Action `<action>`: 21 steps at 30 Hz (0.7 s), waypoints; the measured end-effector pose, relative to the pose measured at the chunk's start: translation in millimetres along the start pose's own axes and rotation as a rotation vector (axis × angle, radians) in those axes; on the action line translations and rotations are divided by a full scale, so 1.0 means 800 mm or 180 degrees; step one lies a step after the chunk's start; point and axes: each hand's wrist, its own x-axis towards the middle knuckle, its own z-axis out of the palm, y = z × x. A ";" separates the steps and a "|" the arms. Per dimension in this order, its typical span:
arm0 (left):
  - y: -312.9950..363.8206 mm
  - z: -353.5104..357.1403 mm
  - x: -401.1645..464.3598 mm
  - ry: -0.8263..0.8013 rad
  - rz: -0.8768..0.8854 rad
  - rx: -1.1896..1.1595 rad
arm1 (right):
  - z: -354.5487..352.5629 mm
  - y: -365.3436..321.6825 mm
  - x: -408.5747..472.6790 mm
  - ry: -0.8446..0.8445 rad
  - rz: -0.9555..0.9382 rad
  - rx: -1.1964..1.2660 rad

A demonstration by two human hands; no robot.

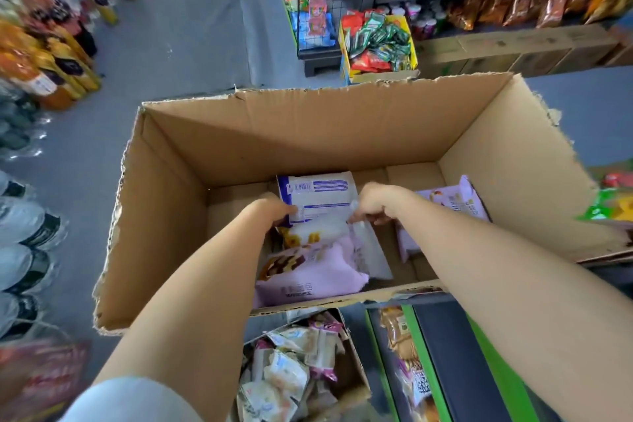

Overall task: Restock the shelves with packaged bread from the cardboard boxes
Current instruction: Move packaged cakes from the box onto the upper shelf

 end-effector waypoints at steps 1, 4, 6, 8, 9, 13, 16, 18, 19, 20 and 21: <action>0.001 0.001 -0.002 0.0064 0.0004 0.0044 | -0.002 -0.004 -0.001 0.0110 -0.0085 0.0136; 0.003 0.005 0.005 0.0164 0.0017 -0.0114 | -0.019 -0.017 -0.011 0.0626 -0.0439 0.0453; 0.006 0.008 0.003 0.0146 0.0073 -0.0194 | -0.034 -0.018 -0.020 0.1023 -0.0571 0.0502; 0.010 0.011 0.003 0.0071 0.0069 -0.0286 | -0.046 -0.014 -0.029 0.1403 -0.0585 0.0605; 0.011 0.011 0.002 0.0001 0.0009 -0.0369 | -0.051 -0.011 -0.034 0.1593 -0.0574 0.0654; 0.008 0.020 0.011 -0.0290 -0.0184 -0.0215 | -0.064 0.004 -0.051 0.2242 -0.0605 0.0805; 0.011 0.025 0.006 -0.0309 0.0037 0.0190 | -0.068 0.013 -0.065 0.2377 -0.0798 0.1116; 0.015 0.029 0.007 -0.0013 0.0331 0.0442 | -0.066 0.014 -0.074 0.2496 -0.0862 0.1267; 0.019 0.031 0.006 0.0050 0.0399 0.0428 | -0.065 0.014 -0.078 0.2549 -0.0882 0.1314; 0.021 0.034 0.005 0.0114 0.0463 0.0407 | -0.063 0.013 -0.082 0.2591 -0.0858 0.1328; 0.025 0.037 0.005 0.0145 0.0487 0.0395 | -0.062 0.012 -0.087 0.2624 -0.0802 0.1320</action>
